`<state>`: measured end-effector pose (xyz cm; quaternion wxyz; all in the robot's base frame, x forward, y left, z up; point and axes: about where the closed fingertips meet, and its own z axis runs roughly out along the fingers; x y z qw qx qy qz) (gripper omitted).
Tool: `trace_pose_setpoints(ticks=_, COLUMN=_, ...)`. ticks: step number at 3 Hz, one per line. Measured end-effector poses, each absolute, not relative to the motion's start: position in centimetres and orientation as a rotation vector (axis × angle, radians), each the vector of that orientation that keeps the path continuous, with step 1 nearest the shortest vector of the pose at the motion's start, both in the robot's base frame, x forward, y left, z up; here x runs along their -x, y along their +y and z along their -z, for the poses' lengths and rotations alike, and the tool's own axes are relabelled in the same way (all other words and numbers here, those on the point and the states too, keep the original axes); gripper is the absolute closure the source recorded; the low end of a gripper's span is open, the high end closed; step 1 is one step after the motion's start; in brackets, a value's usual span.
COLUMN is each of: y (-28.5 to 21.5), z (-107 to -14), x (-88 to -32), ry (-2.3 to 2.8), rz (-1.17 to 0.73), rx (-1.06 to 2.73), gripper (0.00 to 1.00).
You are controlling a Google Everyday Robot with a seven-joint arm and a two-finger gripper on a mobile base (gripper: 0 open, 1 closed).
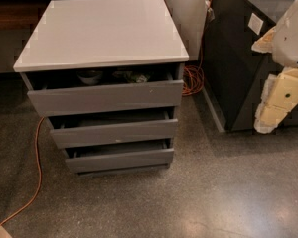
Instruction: Pick green rice chip bag from top drawer and place on counter
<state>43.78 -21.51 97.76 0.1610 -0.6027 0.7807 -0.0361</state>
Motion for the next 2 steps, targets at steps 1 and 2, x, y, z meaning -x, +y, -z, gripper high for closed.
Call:
trace_pose_setpoints(ticks=1, y=-21.0, z=-97.8, x=-43.8, ry=2.224, rz=0.107, rx=1.719, gripper=0.00)
trace_pose_setpoints(ticks=2, y=-16.5, z=-95.1, x=-44.6, ry=2.181, rz=0.073, rx=1.764, gripper=0.00)
